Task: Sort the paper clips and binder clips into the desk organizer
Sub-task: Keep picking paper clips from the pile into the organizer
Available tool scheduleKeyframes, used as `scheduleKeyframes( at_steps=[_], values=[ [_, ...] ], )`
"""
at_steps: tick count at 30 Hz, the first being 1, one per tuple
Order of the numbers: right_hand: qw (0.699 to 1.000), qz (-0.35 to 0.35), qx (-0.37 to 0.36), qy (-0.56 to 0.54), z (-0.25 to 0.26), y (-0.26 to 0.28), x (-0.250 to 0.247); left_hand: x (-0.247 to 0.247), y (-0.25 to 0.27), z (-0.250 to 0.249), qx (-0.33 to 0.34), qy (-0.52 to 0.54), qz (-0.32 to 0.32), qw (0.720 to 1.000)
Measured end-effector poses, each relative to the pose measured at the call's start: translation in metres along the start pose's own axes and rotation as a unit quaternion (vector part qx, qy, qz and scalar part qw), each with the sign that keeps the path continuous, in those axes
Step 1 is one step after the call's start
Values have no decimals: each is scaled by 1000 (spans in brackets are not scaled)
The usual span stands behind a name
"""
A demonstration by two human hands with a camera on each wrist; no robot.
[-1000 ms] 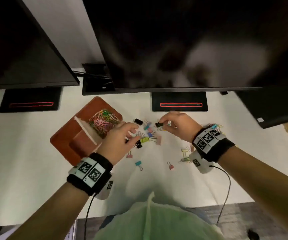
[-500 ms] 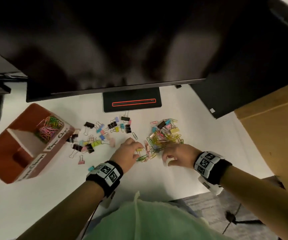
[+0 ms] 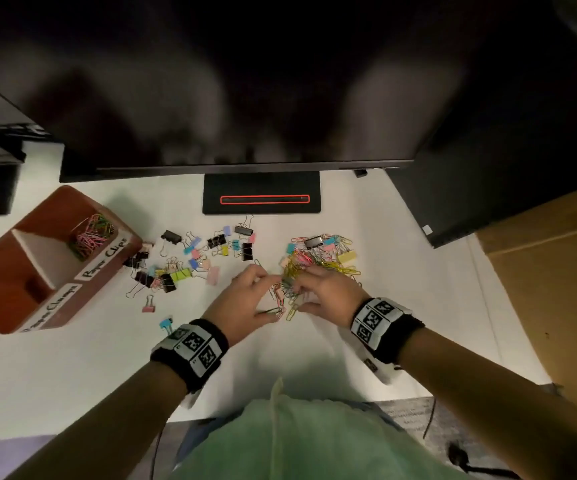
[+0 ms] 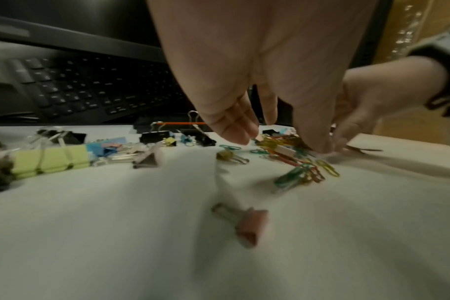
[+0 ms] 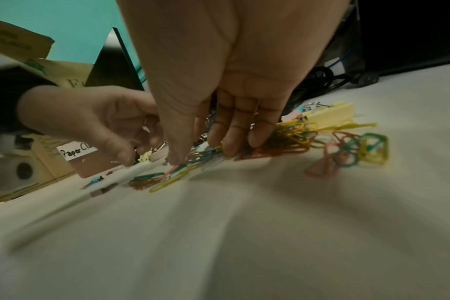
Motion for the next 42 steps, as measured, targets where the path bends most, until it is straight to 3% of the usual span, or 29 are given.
scheduleKeyframes(
  at_steps=[4, 6, 10, 17, 31, 42],
  values=[
    [999, -31, -17, 37, 7, -16, 0, 16, -7, 0, -37, -10, 48, 998],
    [998, -40, -2, 49, 9, -27, -3, 18, -8, 0, -44, 12, 36, 998],
    [994, 36, 37, 97, 16, -46, -9, 19, -7, 3, -45, 40, 11, 998],
    [990, 76, 62, 101, 17, -56, -12, 15, -1, 20, -53, 72, -40, 995],
    [997, 15, 29, 74, 16, -51, -19, 11, -4, 22, -24, 39, -45, 998],
    [992, 64, 77, 77, 26, -72, -8, 11, -8, 22, -45, 34, -15, 998]
  ],
)
Point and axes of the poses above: each hand's wrist, its own y-axis away from the middle knuckle, its own x-axis out of the palm, z = x × y, the point moved 1 cm from there along -y, towards the middle knuckle, and after that the axes turned 15 degrees about -x, right-handed, at the moved point
